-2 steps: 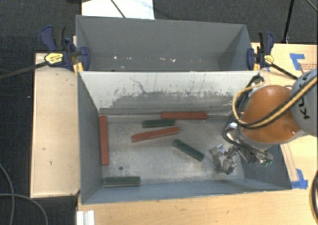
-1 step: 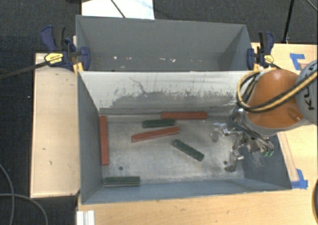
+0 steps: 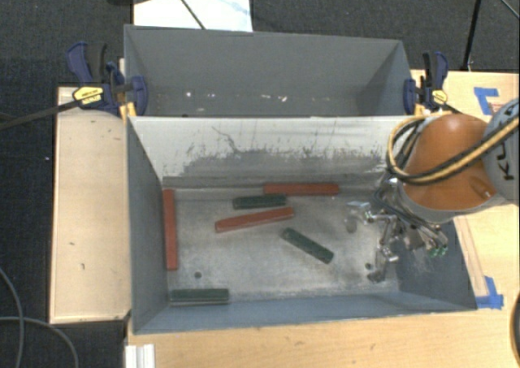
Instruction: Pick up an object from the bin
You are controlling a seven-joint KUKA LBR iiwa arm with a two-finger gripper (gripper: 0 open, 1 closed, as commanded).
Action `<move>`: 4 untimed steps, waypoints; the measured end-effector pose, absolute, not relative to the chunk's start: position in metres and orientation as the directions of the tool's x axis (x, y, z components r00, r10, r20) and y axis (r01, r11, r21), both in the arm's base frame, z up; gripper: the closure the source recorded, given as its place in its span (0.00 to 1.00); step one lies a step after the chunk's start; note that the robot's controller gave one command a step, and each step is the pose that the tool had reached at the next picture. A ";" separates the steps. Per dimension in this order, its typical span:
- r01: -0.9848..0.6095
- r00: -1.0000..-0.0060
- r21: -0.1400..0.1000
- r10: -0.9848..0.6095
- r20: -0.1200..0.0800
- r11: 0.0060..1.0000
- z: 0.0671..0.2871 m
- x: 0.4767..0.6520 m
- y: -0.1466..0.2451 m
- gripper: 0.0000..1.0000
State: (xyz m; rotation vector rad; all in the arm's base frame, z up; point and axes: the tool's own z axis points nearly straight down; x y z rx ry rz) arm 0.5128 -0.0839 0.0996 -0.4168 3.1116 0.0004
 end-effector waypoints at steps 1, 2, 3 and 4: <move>-0.196 -0.981 -0.001 -0.196 -0.001 0.981 0.113 0.528 -0.052 0.00; -0.117 -0.993 0.001 -0.117 -0.005 0.993 0.105 0.516 -0.034 0.00; -0.243 -0.970 0.000 -0.243 -0.003 0.970 0.070 0.536 -0.026 1.00; -0.245 -0.970 0.000 -0.245 -0.003 0.970 0.070 0.537 -0.025 0.00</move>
Offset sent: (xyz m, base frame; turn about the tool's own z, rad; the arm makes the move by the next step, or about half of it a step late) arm -0.0137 0.0521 -0.0052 0.2022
